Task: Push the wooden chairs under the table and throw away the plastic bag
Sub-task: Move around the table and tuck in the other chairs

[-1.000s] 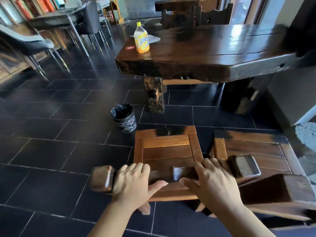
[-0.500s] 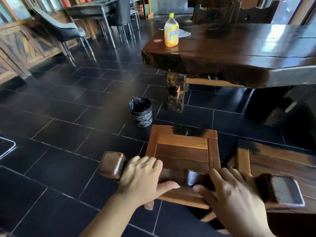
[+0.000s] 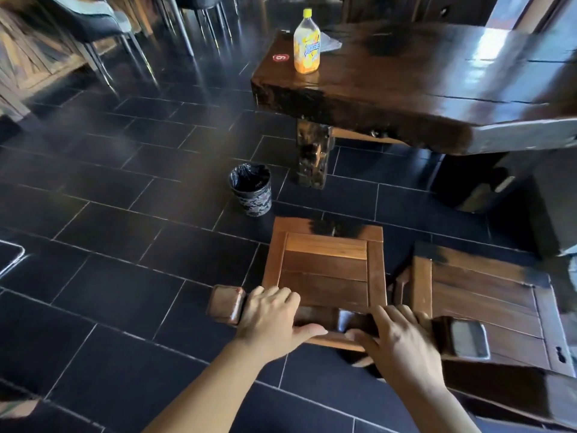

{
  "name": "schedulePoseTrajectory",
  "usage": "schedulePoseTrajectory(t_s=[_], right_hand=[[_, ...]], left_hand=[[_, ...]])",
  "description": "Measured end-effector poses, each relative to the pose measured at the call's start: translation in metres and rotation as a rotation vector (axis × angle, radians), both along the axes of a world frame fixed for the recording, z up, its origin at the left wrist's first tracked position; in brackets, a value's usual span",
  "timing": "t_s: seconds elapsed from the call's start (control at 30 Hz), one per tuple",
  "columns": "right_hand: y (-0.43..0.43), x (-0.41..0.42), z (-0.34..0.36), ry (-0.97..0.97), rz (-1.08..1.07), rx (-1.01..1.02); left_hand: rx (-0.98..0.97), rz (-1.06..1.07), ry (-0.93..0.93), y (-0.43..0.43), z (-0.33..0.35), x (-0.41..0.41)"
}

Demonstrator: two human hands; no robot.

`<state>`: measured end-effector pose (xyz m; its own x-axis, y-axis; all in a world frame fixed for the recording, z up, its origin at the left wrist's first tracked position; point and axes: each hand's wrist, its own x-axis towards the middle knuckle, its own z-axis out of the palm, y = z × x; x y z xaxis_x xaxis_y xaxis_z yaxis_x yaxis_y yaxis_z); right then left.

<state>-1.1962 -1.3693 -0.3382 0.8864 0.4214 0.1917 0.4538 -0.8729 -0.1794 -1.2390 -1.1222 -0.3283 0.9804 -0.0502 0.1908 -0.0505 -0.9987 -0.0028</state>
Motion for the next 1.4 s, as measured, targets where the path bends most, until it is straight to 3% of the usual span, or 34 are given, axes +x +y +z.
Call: schedulePoseTrajectory(t_s=[0.27, 0.6, 0.73, 1.07, 1.4], right_hand=[[0.018, 0.002, 0.000, 0.066, -0.060, -0.052], [0.036, 0.027, -0.006, -0.061, -0.071, -0.062], [0.042, 0.055, -0.006, 0.001, -0.114, -0.088], [0.049, 0.146, -0.007, -0.053, -0.163, -0.098], [0.040, 0.241, -0.007, -0.064, -0.130, -0.167]], left_hand=[[-0.006, -0.055, -0.013, 0.020, -0.002, 0.012], [0.051, -0.080, 0.006, 0.038, -0.006, 0.049], [0.035, -0.108, 0.094, 0.046, -0.004, 0.084], [0.061, -0.141, 0.241, 0.051, 0.007, 0.188], [0.056, -0.145, 0.245, 0.044, 0.007, 0.280]])
